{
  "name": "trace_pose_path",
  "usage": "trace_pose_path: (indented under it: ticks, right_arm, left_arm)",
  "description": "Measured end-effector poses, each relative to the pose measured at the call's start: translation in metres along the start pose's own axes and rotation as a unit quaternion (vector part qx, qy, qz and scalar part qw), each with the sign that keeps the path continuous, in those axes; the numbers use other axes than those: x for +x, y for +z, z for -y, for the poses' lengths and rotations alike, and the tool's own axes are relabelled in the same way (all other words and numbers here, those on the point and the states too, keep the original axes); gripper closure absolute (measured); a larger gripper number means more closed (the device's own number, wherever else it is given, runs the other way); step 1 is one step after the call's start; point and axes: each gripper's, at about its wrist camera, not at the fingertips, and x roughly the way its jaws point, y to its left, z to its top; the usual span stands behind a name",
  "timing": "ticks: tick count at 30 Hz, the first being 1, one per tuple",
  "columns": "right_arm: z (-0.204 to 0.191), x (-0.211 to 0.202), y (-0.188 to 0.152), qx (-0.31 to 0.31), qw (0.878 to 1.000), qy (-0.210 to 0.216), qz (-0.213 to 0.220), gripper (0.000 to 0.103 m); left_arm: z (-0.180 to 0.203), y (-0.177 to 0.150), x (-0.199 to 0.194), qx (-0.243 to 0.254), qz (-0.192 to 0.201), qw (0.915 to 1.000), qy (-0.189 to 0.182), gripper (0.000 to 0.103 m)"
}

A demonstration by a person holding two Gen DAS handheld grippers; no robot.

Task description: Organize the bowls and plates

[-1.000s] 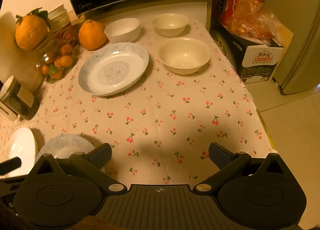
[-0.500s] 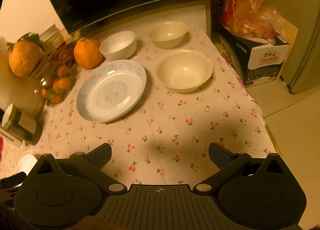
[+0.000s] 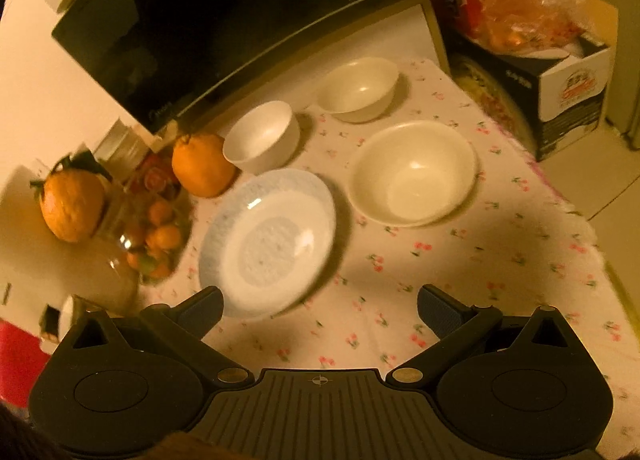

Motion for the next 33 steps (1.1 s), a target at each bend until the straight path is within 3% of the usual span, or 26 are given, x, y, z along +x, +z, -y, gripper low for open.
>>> trace_pose_path:
  ticks: [6, 11, 17, 22, 28, 33]
  right_arm:
    - [0.014, 0.034, 0.004, 0.042, 0.997, 0.061, -0.027, 0.000]
    - [0.020, 0.053, 0.006, 0.057, 0.995, 0.075, -0.024, 0.000]
    - [0.031, 0.074, 0.010, 0.100, 0.990, 0.101, -0.014, 0.000]
    - [0.034, 0.090, 0.011, 0.132, 0.985, 0.114, 0.005, 0.003]
    - [0.032, 0.101, 0.007, 0.126, 0.986, 0.102, 0.027, 0.015]
    - [0.035, 0.107, 0.005, 0.137, 0.985, 0.090, 0.045, 0.054]
  left_arm:
    - [-0.011, 0.011, 0.033, -0.062, -0.014, 0.9970, -0.043, 0.001]
    - [-0.014, 0.018, 0.057, -0.099, -0.006, 0.9914, -0.086, 0.002]
    - [-0.020, 0.018, 0.075, -0.128, 0.025, 0.9806, -0.146, 0.012]
    - [-0.010, 0.019, 0.083, -0.114, 0.052, 0.9781, -0.166, 0.028]
    - [-0.008, 0.019, 0.092, -0.115, 0.062, 0.9772, -0.167, 0.048]
    - [-0.016, 0.015, 0.099, -0.133, 0.059, 0.9745, -0.171, 0.061]
